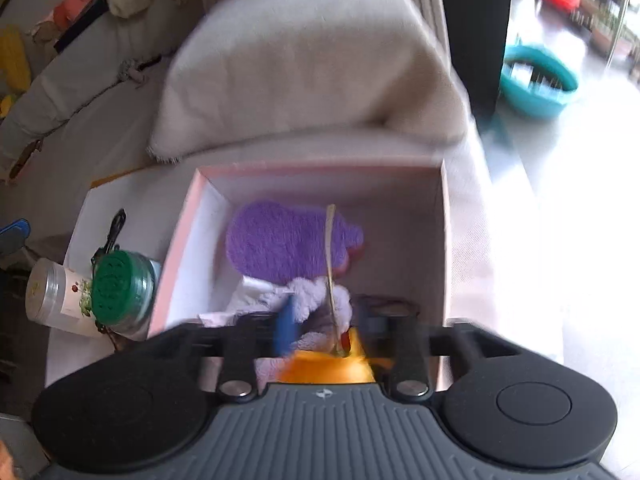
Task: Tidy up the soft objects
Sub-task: 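Drop the scrunchie into the box with the left tool while the right carries the flower, then lower the left tool onto the black cable and close it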
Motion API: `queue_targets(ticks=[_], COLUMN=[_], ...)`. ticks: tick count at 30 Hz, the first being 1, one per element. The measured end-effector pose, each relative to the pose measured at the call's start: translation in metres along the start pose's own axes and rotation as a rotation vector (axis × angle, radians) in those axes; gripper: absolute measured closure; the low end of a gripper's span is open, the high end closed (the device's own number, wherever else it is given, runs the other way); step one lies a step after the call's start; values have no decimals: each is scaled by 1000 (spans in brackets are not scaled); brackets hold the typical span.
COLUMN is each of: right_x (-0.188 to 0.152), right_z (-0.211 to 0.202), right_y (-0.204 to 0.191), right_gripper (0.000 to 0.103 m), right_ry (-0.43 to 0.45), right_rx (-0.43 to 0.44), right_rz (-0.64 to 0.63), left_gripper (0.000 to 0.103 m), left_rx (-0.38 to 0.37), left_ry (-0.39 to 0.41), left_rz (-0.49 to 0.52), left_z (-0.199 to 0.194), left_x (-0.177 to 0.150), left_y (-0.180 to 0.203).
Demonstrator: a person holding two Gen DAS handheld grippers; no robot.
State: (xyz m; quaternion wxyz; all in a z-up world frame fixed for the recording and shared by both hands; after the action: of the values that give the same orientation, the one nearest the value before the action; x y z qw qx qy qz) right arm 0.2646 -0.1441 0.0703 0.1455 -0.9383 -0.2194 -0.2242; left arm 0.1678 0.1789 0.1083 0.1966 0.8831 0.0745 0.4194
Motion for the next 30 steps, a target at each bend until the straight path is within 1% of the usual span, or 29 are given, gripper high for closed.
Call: queue_targets(ticks=[1,5,7,9,11,12,13,15,18,19,21,23,25,28,29,30], right_x=[3,19,30,42,57,63,70,76,77,75,73,66,61,54,53,52], right_z=[-9,-39,-56,-74,-89,-94,-97,-97,-86,-78,-67,-55,-50,-45,-43,-41], right_y=[-5,-29,-47,-65,-82,-89,-97,-107,-112,-109,-103,-93,-85,-83,-85,-87], right_gripper=[43,43,43,43,43,42,41,41,41,41,41,41,41,41,41,41], right_ry=[26,88,135,194,246,269,292,315,302,284,248,228,239,279,287,292], right_rx=[-16,-34,-22,16,76,111,154,219,295,315,340,336,287,207,193,187], right_rz=[-16,-63,-92,-105,-102,-99,-101,-112,-112,-104,-89,-82,-102,-172,-201,-224], left_gripper=[75,75,75,75,75,75,75,75,75,75,75,75,75,75,75,73], left_rx=[5,22,20,15,9,21,48,127,221,242,259,293,314,313,312,314], left_ry=[5,19,-8,-84,-212,-267,-313,-403,-536,-575,-644,-688,-713,-740,-734,-746], left_rz=[-16,-40,-28,21,105,142,181,257,316,326,344,351,354,341,332,335], left_z=[-6,-20,-21,-13,6,15,27,59,104,116,134,148,157,168,171,173], left_x=[2,8,15,25,36,38,41,45,41,39,33,28,25,20,19,17], left_y=[-10,-37,-43,-40,-32,-30,-26,-22,-27,-29,-35,-41,-47,-50,-50,-51])
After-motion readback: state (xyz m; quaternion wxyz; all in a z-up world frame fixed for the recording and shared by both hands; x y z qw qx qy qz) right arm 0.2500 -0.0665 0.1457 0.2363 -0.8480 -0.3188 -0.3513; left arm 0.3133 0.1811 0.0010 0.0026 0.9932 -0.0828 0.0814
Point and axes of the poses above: each gripper's, at about its wrist camera, not at the fingertips, and z roughly the way its jaws point, y to its right, x to its top, the point moved 4 cm from there along z, roughly the way its jaws point, and after that the axes turned 7 degrees about -z, right-handed, at the moved point
